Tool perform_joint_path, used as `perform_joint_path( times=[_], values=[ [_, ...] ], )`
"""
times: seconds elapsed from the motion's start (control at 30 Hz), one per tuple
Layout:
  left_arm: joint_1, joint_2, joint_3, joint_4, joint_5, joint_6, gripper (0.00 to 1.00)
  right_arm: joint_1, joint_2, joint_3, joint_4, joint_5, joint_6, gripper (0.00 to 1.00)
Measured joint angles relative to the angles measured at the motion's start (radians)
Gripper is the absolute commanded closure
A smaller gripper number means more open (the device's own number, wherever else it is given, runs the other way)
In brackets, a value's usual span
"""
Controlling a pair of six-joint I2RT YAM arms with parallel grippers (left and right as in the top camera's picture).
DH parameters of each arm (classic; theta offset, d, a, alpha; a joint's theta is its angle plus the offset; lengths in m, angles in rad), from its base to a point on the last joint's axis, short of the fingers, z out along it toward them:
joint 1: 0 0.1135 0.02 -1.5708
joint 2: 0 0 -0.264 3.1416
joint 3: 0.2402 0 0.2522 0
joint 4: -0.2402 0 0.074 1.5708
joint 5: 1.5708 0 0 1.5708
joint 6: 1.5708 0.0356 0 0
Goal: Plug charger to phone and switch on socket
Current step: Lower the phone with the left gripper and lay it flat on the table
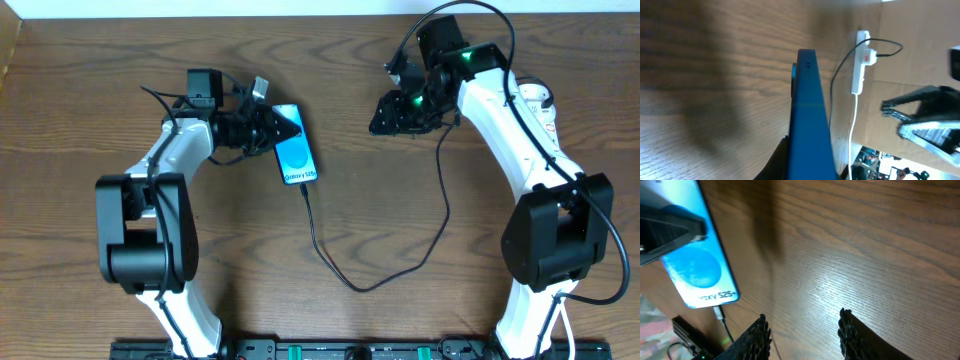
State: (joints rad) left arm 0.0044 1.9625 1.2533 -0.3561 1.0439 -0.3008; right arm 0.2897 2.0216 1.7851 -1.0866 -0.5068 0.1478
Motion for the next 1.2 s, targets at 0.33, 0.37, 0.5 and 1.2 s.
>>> perform_joint_path(
  times=[0.33, 0.37, 0.5, 1.2],
  values=[
    [-0.003, 0.117, 0.000, -0.117, -0.092, 0.014, 0.93, 0.019, 0.000, 0.000, -0.013, 0.045, 0.000, 0.55],
    [-0.005, 0.117, 0.000, -0.134, -0.116, 0.014, 0.93, 0.019, 0.000, 0.000, -0.013, 0.047, 0.000, 0.55],
    [-0.025, 0.117, 0.000, -0.153, -0.176, 0.014, 0.93, 0.019, 0.000, 0.000, -0.013, 0.052, 0.000, 0.55],
    [-0.064, 0.113, 0.022, -0.233, -0.265, 0.018, 0.56, 0.019, 0.000, 0.000, -0.016, 0.059, 0.000, 0.55]
  ],
)
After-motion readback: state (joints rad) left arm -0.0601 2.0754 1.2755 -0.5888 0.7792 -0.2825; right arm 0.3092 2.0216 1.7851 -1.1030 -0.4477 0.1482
